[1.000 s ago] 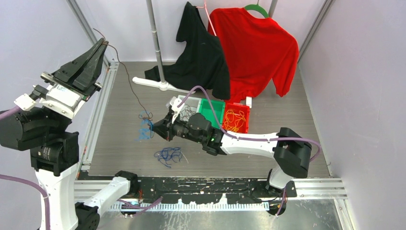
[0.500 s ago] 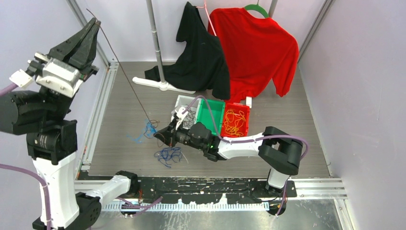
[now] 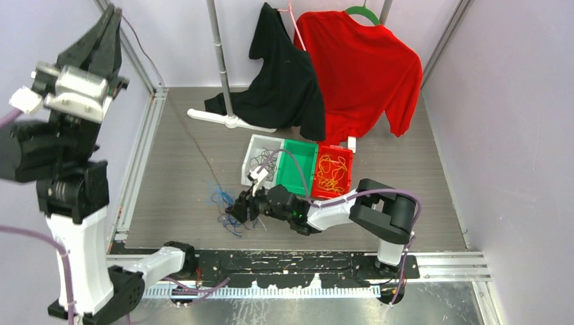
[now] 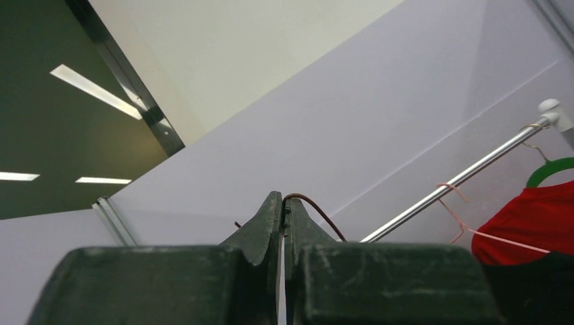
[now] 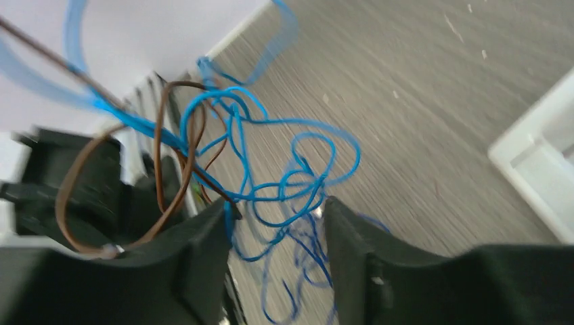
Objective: Untangle the cables
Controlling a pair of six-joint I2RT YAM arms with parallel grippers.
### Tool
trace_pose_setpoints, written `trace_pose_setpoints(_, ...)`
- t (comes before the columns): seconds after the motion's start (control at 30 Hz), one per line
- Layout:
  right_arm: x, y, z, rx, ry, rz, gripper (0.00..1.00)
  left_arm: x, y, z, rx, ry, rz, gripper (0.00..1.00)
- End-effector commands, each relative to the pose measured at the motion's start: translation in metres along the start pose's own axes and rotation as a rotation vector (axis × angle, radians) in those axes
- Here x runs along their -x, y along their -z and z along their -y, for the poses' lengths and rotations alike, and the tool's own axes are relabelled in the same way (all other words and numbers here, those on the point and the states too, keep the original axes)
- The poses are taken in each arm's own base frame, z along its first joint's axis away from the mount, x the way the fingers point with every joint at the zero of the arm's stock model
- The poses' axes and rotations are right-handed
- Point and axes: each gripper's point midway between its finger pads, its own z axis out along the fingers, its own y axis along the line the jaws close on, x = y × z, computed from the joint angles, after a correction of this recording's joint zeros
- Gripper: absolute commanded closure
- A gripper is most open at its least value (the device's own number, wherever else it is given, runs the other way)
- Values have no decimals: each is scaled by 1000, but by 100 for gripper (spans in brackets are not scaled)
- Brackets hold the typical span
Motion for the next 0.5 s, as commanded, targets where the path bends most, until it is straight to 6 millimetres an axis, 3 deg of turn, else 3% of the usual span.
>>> trace_pose_setpoints(0.0,35,10,-23,47,45,53,35,29,34,18,-88,-7,70,100)
trace_pose_setpoints(0.07,57,16,-32,69,73,81,27,3,49,44,-162,-6,5,100)
trace_pose_setpoints(0.13,66,22,-31,58,82,67,23,-28,61,61,-188,-15,-73,100)
trace_pose_setpoints(0.27,56,36,-14,-21,114,-17,21,-82,80,82,-230,-97,-220,100)
trace_pose_setpoints(0.37,37,47,3,-95,118,-98,21,-112,83,73,-182,-208,-312,100)
trace_pose_setpoints(0.47,19,58,14,-125,117,-144,25,-120,74,51,-100,-296,-353,100)
